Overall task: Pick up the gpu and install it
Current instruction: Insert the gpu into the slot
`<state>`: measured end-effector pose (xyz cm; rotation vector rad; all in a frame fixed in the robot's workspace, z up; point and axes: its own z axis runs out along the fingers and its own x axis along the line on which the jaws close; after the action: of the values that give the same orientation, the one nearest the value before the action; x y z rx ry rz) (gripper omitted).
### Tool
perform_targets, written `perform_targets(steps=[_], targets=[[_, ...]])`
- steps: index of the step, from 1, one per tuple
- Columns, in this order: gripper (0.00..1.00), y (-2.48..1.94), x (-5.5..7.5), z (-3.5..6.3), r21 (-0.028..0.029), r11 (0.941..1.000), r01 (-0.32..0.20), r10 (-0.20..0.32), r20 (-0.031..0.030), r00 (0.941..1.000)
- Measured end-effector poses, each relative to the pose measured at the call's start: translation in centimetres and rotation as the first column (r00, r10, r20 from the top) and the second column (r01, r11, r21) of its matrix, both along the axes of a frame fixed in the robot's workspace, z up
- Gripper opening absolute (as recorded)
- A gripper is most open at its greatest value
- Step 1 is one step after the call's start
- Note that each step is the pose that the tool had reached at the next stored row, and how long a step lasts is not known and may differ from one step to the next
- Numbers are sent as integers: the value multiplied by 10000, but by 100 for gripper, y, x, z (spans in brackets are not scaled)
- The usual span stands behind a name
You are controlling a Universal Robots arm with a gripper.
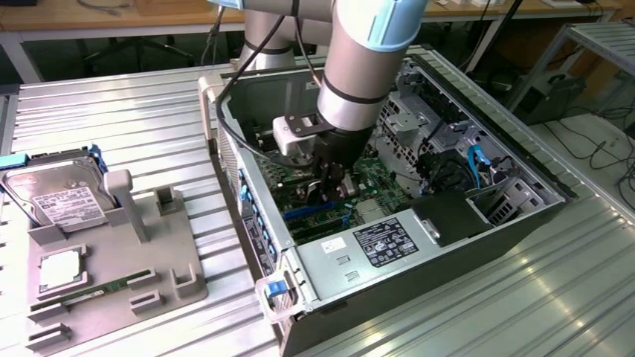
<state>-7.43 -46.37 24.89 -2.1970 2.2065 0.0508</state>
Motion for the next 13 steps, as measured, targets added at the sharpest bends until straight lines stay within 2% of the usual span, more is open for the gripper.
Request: perform_targets(steps=[13], targets=[[28,1,-48,-66,1,10000,3,-3,0,10000]])
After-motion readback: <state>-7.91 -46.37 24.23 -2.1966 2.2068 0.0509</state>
